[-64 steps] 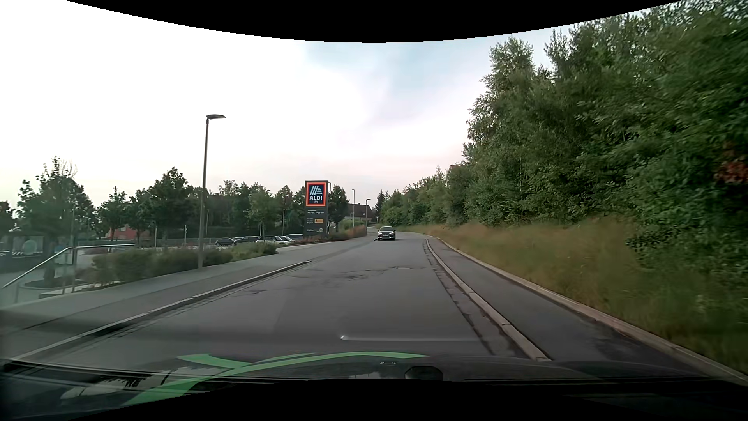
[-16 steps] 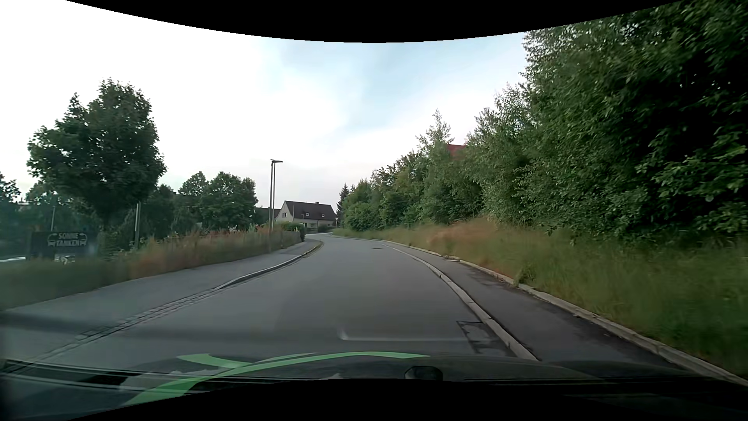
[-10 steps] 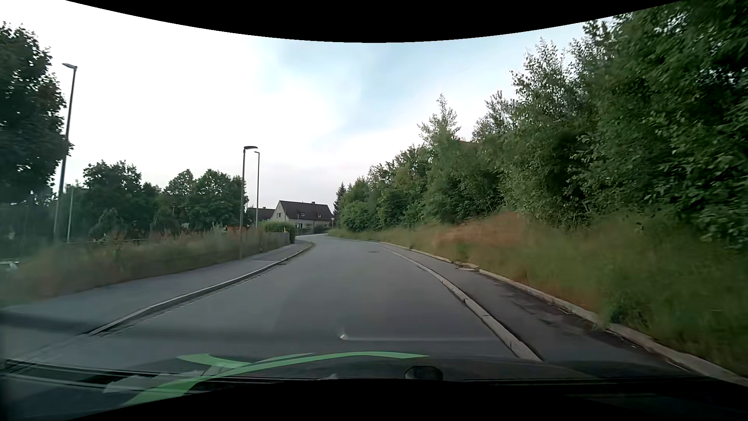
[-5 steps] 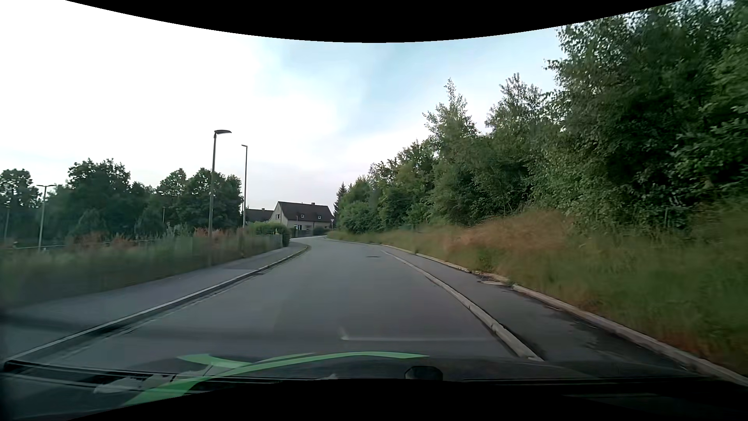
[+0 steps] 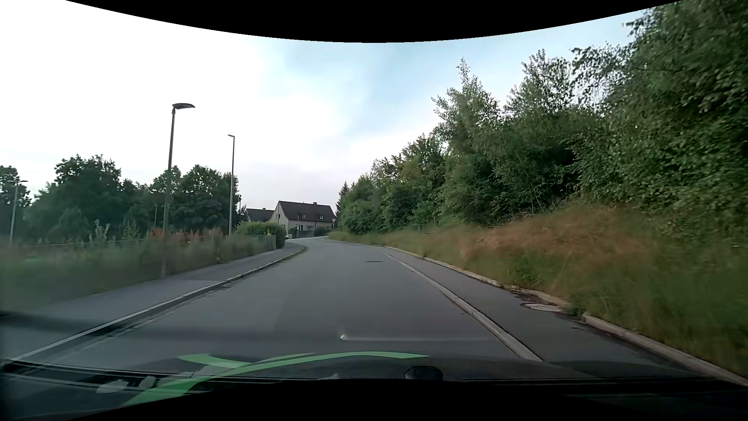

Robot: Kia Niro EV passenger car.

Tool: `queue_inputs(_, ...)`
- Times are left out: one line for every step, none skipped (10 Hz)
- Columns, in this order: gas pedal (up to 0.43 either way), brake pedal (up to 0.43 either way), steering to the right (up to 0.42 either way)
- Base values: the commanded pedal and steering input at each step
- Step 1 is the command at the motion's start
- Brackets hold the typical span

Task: Follow the waypoints while adhering to traffic rules and regulations

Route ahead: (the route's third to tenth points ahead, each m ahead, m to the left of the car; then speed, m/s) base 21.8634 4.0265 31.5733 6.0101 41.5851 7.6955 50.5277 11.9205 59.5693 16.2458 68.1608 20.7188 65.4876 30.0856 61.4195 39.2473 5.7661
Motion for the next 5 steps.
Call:
queue_inputs(0.130, 0.000, -0.025)
queue_inputs(0.130, 0.000, -0.029)
queue_inputs(0.130, 0.000, -0.030)
queue_inputs(0.130, 0.000, -0.031)
queue_inputs(0.138, 0.000, -0.031)
